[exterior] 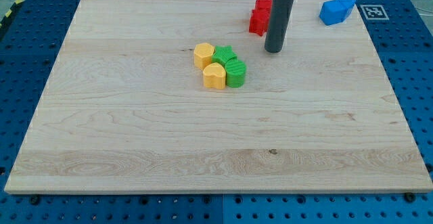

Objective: Slightly move the red blocks to the top of the board

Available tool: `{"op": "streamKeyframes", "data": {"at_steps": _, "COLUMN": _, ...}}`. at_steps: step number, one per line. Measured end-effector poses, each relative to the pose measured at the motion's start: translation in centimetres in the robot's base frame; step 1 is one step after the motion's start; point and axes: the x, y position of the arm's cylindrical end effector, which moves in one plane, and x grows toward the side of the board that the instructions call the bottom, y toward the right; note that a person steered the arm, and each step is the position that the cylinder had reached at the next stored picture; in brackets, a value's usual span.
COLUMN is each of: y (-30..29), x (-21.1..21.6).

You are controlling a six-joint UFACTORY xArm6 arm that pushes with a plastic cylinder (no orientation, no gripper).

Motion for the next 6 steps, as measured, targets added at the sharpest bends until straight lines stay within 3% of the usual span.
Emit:
{"op": "streamKeyframes", "data": {"at_steps": 1, "y": 0.1, "x": 0.4}}
{"op": "streamKeyframes", "data": {"at_steps": 2, "y": 4.8, "x": 3.9}}
{"op": "streamKeyframes", "data": {"at_steps": 3, "y": 13.9, "x": 5.2}}
{"op": "streamKeyframes", "data": {"at_steps": 4, "y": 21.9, "x": 3.6}}
{"op": "streamKeyframes", "data": {"at_steps": 6, "y": 24.3, "x": 1.3}}
